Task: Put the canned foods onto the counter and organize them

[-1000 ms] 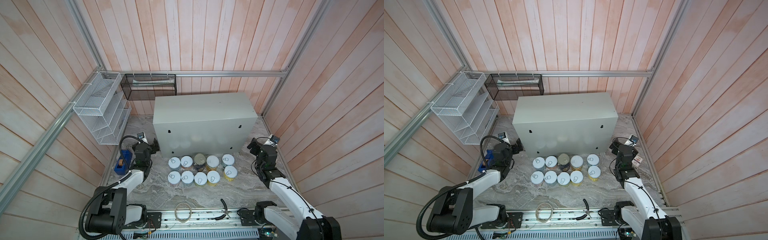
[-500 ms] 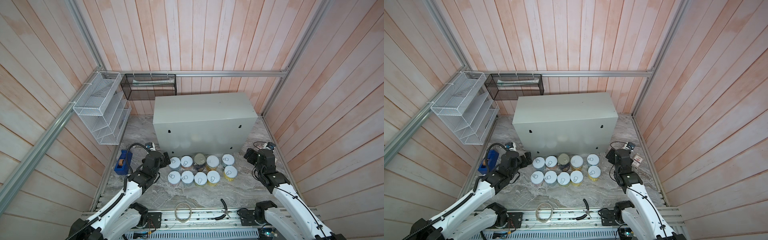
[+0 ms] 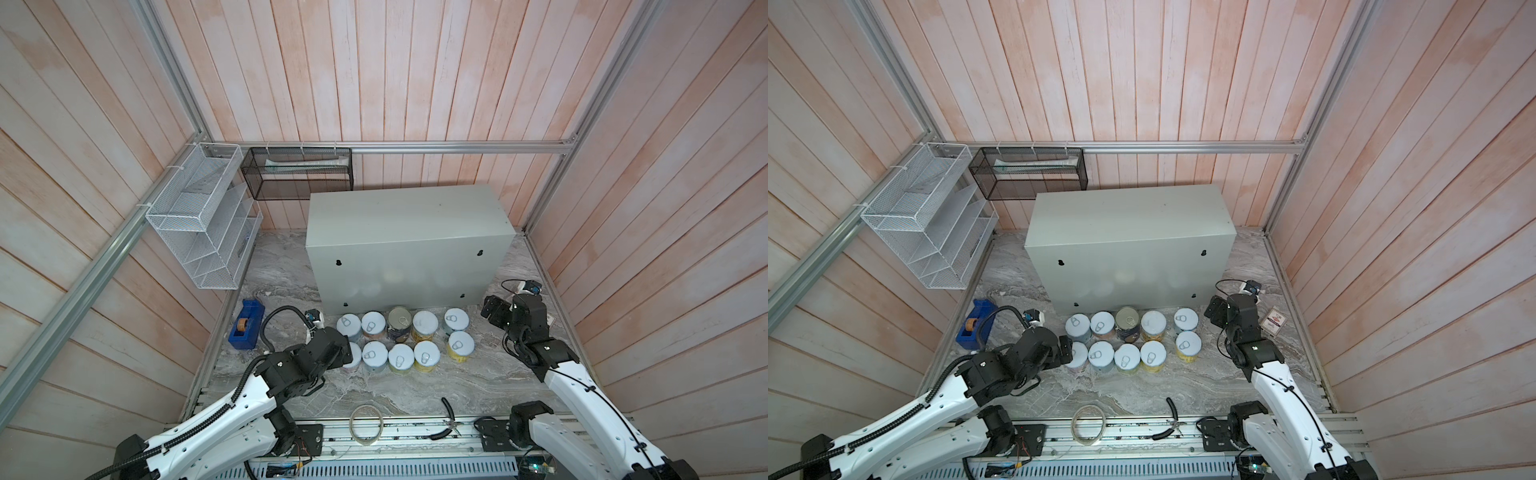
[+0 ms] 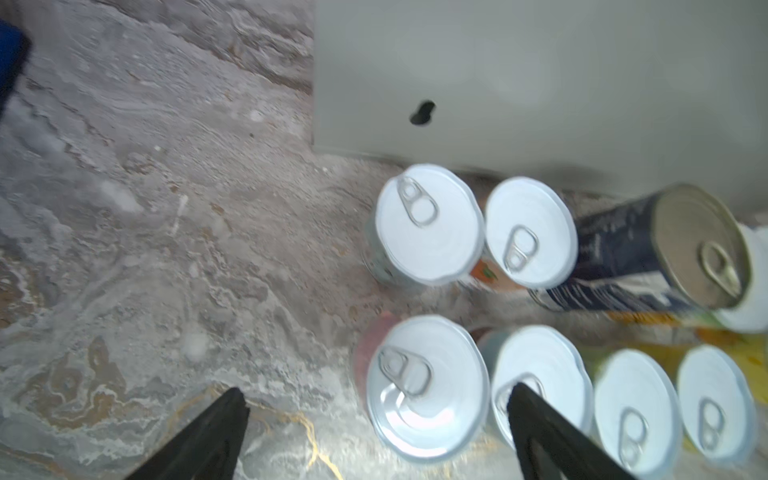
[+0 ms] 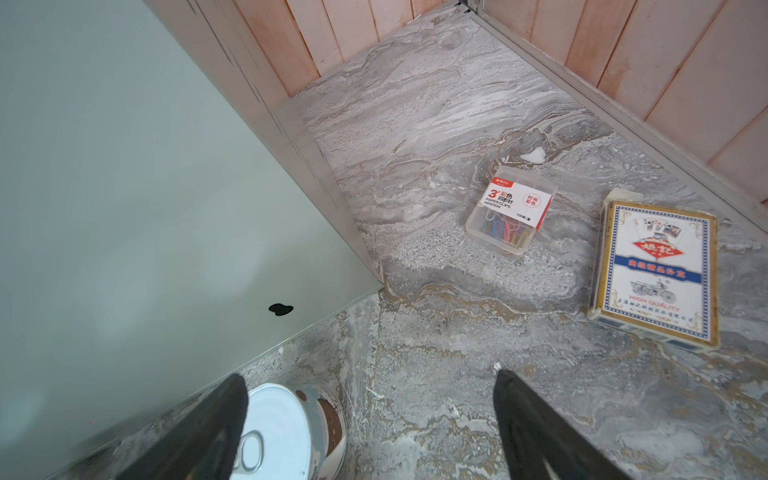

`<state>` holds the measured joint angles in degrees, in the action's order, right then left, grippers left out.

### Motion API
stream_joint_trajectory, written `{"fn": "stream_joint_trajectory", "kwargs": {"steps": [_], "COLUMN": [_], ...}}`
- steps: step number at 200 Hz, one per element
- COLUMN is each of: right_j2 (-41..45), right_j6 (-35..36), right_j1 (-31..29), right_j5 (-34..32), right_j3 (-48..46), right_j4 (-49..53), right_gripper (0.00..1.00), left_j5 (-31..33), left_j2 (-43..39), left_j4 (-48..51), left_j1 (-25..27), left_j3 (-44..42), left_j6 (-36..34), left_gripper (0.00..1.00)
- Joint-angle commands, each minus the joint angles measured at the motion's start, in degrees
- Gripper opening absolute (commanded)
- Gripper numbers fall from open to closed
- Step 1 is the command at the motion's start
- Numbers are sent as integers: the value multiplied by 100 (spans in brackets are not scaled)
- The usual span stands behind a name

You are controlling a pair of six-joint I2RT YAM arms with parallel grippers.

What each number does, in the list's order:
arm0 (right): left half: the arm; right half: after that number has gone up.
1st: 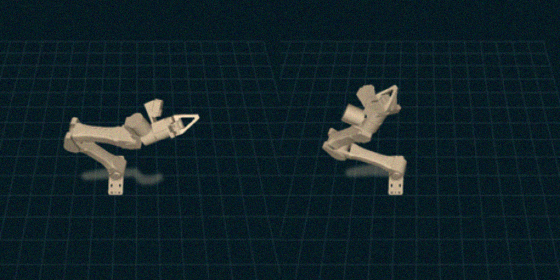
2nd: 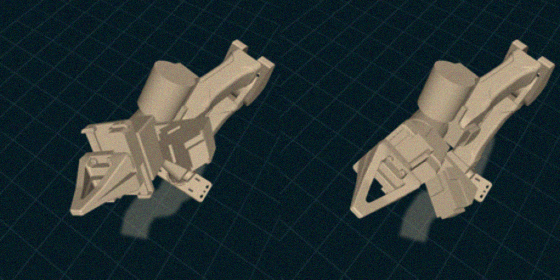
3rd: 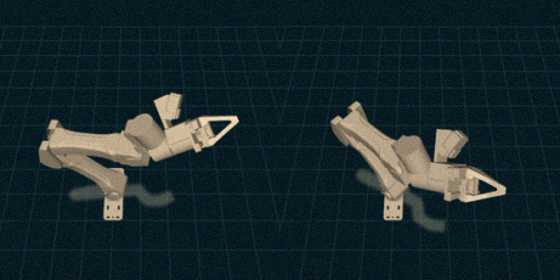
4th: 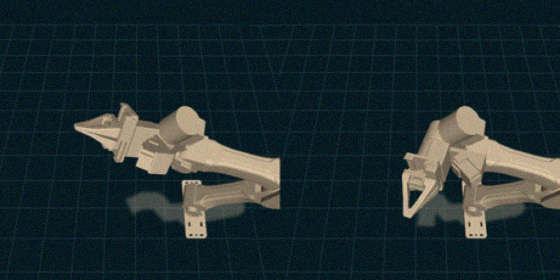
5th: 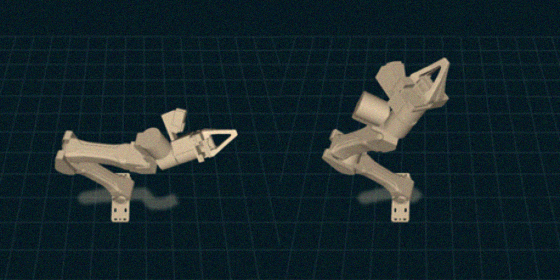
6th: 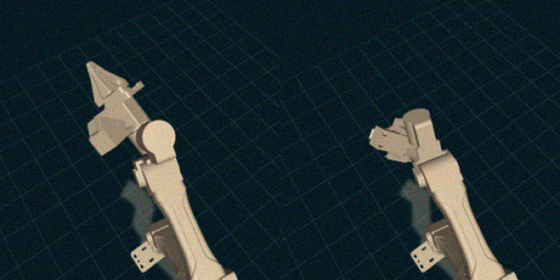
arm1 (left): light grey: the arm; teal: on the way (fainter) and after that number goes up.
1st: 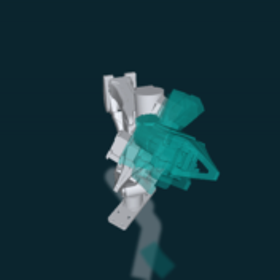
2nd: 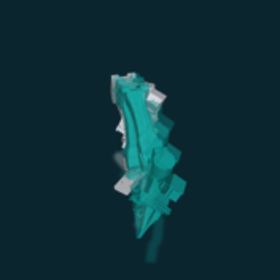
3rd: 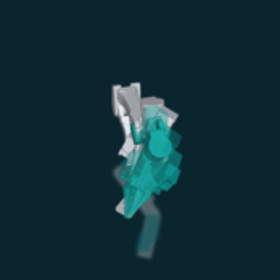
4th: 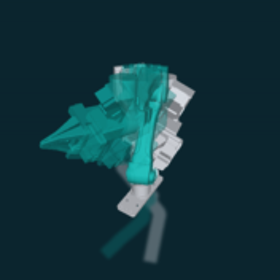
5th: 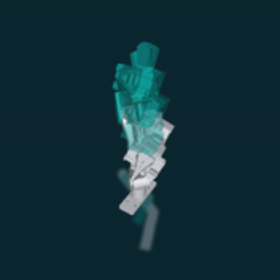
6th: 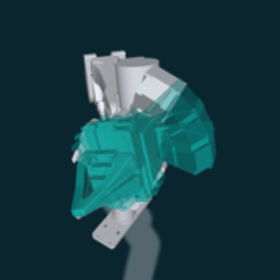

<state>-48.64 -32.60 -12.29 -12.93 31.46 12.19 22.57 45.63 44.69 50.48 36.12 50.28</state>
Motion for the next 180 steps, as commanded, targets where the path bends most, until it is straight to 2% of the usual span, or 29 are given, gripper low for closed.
{"fn": "stream_joint_trajectory", "kwargs": {"steps": [1, 19, 24, 57, 96, 180], "right_j2": [73, 128, 129, 137, 137, 76], "right_j6": [52, 51, 54, 82, 135, 148], "right_j1": [-36, -45, -45, -54, -58, -54], "right_j5": [95, 158, 170, 250, 289, 318], "right_j3": [105, 84, 72, 33, 28, -79], "right_j4": [122, 101, 96, 49, 20, -178], "right_gripper": [91, 91, 91, 91, 91, 91], "left_j5": [-202, -288, -267, -22, 50, 517], "left_j2": [-178, -100, -56, 333, 794, 1484], "left_j4": [323, 304, 297, 77, -204, -962], "left_j1": [310, 374, 594, 957, 1086, 1087], "left_j3": [125, 8, -22, -183, -408, -590], "left_j6": [236, 327, 353, 503, 777, 846], "left_gripper": [100, 100, 100, 99, 99, 98]}}
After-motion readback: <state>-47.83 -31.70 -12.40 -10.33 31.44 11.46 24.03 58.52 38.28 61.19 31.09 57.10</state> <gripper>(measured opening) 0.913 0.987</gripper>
